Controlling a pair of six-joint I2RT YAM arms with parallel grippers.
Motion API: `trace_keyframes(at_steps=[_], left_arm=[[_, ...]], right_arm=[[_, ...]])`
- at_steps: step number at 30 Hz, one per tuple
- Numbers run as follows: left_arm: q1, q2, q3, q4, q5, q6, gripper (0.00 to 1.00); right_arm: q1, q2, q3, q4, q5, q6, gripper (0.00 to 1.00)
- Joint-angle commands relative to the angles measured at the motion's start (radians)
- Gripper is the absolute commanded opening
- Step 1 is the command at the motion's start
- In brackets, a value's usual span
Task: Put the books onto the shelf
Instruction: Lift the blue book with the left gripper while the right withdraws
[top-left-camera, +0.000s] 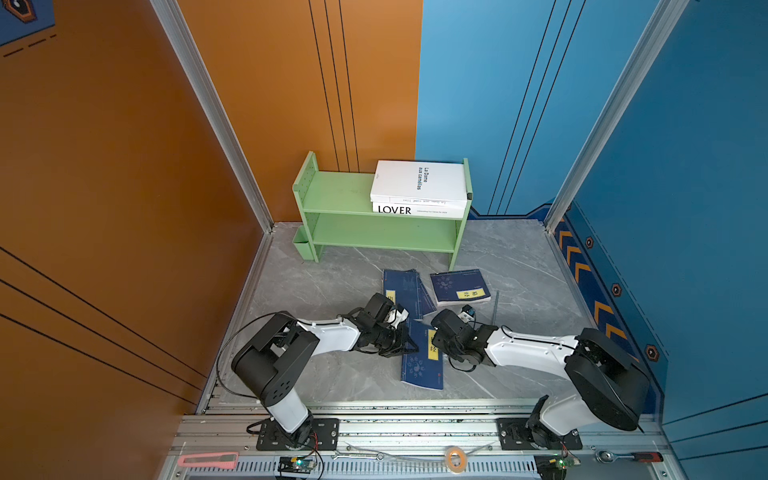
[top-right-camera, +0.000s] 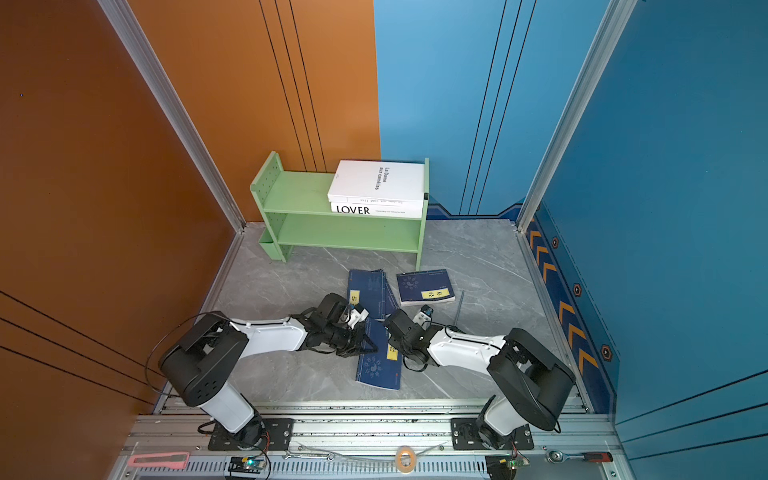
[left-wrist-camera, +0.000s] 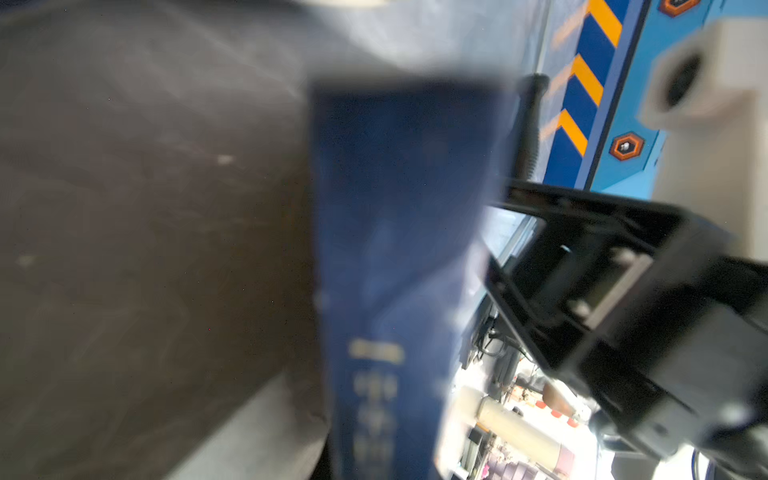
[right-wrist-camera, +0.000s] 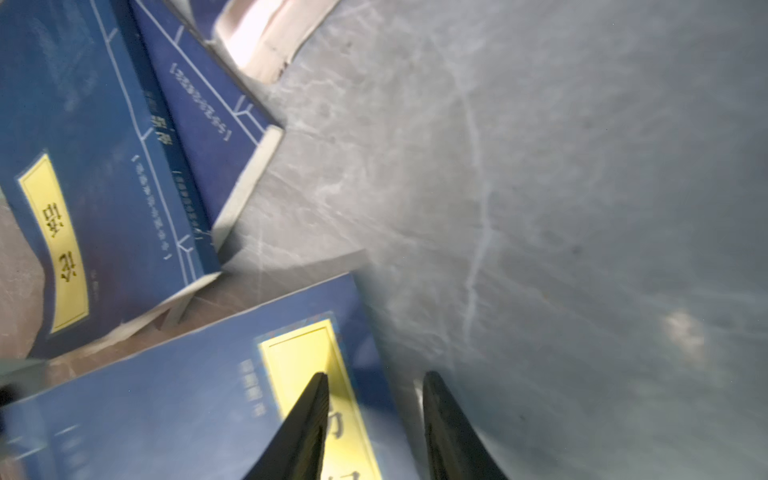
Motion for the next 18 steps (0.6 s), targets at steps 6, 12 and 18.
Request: trace_keyframes(at_steps=[6, 12, 18], left_arm=[[-0.014, -0.158, 0.038, -0.171, 0.039, 0.122, 0.0], [0.023, -0.305, 0.087, -0.169, 0.117, 0.125, 0.0], [0.162, -0.425, 0.214, -0.079, 0.168, 0.054, 0.0]], right_arm=[[-0.055, -0.283, 0.017, -0.239, 0.077, -0.107, 0.6], [-0.13, -0.564, 0.021, -0.228, 0.112, -0.205, 0.82], [-0.198, -0.67, 0.089, -0.124, 0.078, -0.324, 0.89]])
